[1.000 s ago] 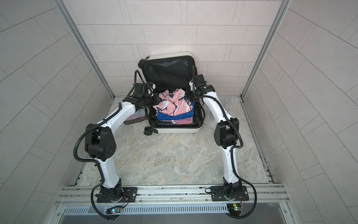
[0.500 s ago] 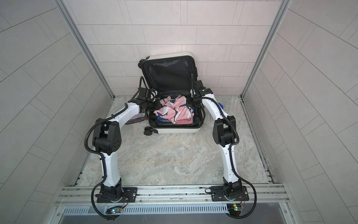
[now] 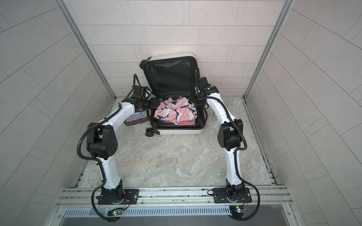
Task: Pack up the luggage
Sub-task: 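Lower the pink garment onto the blue shirt and open both grippers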
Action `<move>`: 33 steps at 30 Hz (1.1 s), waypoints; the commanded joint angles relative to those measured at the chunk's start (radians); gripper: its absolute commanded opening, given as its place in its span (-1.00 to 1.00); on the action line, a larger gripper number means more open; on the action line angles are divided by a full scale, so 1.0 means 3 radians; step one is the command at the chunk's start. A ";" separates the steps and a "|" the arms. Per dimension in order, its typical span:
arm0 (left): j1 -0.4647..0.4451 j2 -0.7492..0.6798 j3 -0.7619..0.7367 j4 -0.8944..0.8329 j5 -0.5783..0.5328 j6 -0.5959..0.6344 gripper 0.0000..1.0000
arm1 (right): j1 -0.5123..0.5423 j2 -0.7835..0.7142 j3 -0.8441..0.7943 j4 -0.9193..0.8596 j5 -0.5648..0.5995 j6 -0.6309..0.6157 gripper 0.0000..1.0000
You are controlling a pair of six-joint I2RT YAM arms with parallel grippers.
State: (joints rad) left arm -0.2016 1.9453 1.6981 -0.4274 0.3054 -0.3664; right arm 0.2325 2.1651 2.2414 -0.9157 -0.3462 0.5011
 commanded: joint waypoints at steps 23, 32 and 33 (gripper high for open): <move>-0.0231 0.0964 0.0758 0.0000 -0.0019 -0.0064 -0.19 | 0.0222 0.0786 0.0672 -0.0007 0.0223 0.0157 -0.03; -0.0217 0.1183 0.0878 -0.0041 -0.0039 -0.0055 -0.21 | 0.0104 0.0952 0.0618 0.0093 0.0184 0.0187 -0.09; -0.0215 0.1169 0.0879 -0.0047 -0.0041 -0.0048 -0.21 | 0.0107 0.0944 0.0611 0.0092 0.0165 0.0177 -0.09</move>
State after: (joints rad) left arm -0.2707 2.2837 1.9297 -0.4225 0.3084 -0.3878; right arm 0.2642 2.4477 2.4248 -0.8856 -0.3107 0.5537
